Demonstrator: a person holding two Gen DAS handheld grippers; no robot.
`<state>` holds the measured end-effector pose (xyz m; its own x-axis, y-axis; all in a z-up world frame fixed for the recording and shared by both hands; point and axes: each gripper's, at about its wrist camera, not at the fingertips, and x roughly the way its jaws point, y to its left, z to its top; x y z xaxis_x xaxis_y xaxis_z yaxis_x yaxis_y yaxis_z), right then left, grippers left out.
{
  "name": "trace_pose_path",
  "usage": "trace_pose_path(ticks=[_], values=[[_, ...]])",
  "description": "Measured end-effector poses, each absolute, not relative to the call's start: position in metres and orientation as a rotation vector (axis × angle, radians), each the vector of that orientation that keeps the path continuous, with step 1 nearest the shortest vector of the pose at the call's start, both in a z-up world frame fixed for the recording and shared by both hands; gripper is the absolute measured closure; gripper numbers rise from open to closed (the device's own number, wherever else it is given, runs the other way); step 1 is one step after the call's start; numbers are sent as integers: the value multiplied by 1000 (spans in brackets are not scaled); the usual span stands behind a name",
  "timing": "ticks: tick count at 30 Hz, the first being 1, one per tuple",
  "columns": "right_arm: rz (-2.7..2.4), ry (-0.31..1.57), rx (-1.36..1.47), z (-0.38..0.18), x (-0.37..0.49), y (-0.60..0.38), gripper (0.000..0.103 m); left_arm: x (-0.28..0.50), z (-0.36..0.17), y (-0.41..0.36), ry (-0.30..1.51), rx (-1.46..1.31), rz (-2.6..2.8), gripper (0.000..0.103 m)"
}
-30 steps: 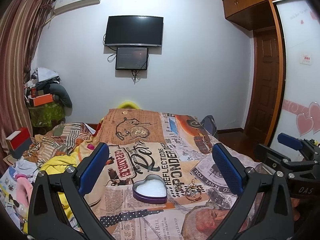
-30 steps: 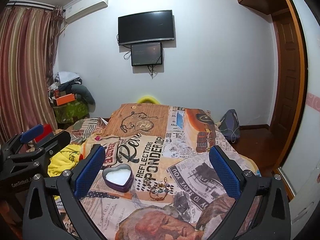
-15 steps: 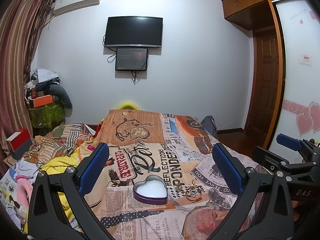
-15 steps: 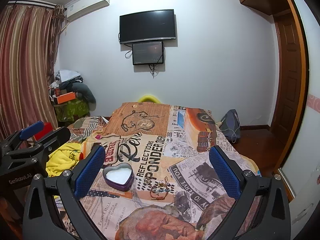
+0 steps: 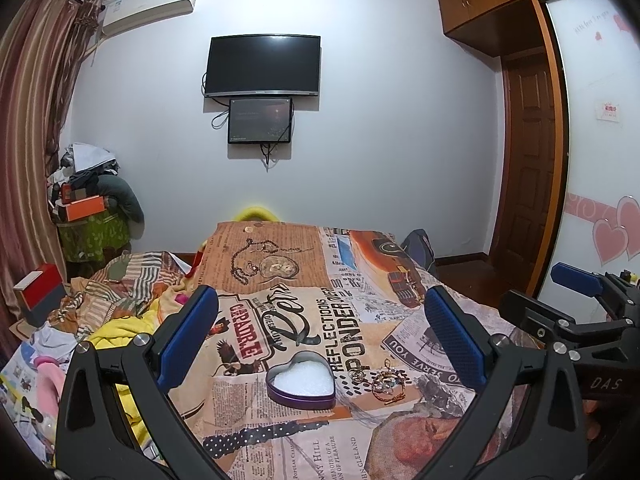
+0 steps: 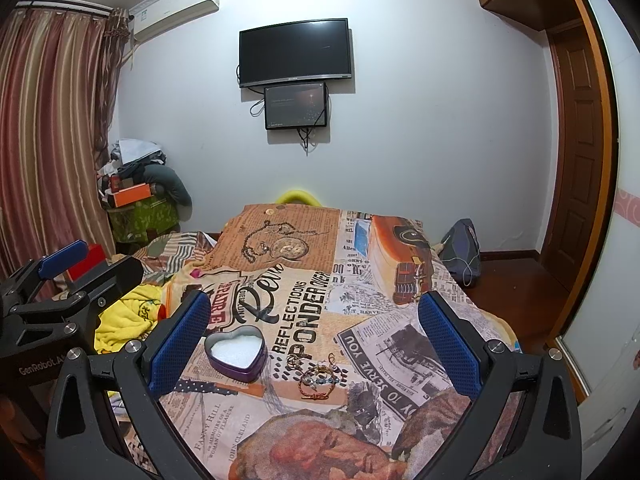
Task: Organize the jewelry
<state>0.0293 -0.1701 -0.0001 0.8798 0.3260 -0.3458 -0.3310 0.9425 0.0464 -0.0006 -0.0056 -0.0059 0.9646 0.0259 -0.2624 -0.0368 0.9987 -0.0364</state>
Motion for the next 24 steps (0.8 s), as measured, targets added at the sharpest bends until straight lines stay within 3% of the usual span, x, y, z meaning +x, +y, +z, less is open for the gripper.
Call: trace_pose_path(ticks=[15,24], values=[[328,392,-8,-12,46,-175,0,16,-13,-3,297,-45,20,0],[278,472,-12,-44,71,-185,0,52,-41,-2,408,-54,3,0]])
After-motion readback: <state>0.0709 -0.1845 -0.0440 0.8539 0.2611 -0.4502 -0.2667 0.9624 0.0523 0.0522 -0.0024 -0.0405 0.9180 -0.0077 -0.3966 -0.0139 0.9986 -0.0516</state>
